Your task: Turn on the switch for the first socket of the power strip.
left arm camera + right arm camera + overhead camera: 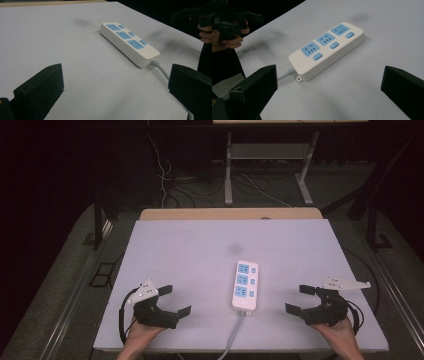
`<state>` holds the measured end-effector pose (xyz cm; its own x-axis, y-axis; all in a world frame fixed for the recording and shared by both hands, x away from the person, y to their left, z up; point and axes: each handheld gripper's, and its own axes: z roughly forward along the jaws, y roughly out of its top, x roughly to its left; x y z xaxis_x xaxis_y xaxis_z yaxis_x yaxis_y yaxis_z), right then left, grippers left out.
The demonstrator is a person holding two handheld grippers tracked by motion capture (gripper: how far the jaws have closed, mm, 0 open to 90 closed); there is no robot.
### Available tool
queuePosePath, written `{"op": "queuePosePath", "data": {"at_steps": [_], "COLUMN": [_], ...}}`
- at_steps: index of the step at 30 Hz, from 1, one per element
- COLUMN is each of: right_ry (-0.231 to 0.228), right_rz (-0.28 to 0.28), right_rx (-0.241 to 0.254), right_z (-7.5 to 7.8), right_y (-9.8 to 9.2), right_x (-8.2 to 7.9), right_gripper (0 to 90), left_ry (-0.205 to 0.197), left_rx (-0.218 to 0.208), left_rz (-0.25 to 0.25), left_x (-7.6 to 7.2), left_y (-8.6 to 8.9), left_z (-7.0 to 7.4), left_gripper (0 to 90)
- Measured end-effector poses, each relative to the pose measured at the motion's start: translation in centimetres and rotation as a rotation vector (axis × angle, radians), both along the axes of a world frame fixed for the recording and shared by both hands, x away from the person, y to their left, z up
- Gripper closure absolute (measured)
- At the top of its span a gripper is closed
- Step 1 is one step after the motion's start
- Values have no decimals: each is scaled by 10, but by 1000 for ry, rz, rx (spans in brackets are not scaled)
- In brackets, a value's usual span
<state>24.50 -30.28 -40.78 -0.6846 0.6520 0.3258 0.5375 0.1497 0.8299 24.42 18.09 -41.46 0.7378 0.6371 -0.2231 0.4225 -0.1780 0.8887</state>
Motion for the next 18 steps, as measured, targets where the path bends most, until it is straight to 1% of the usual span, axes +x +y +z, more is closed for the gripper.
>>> {"op": "queuePosePath", "data": {"at_steps": [6,18], "right_ry": [9,24], "right_rz": [10,6], "right_rx": [-3,3], "right_z": [-1,-2], "right_y": [2,0], "right_x": [0,0], "right_gripper": [4,4], "left_ry": [-1,-4], "left_rx": [-1,5], "left_rz": [-2,-10], "left_x": [0,-1], "left_y": [0,-3], "left_z": [0,0], "left_gripper": [0,0]}}
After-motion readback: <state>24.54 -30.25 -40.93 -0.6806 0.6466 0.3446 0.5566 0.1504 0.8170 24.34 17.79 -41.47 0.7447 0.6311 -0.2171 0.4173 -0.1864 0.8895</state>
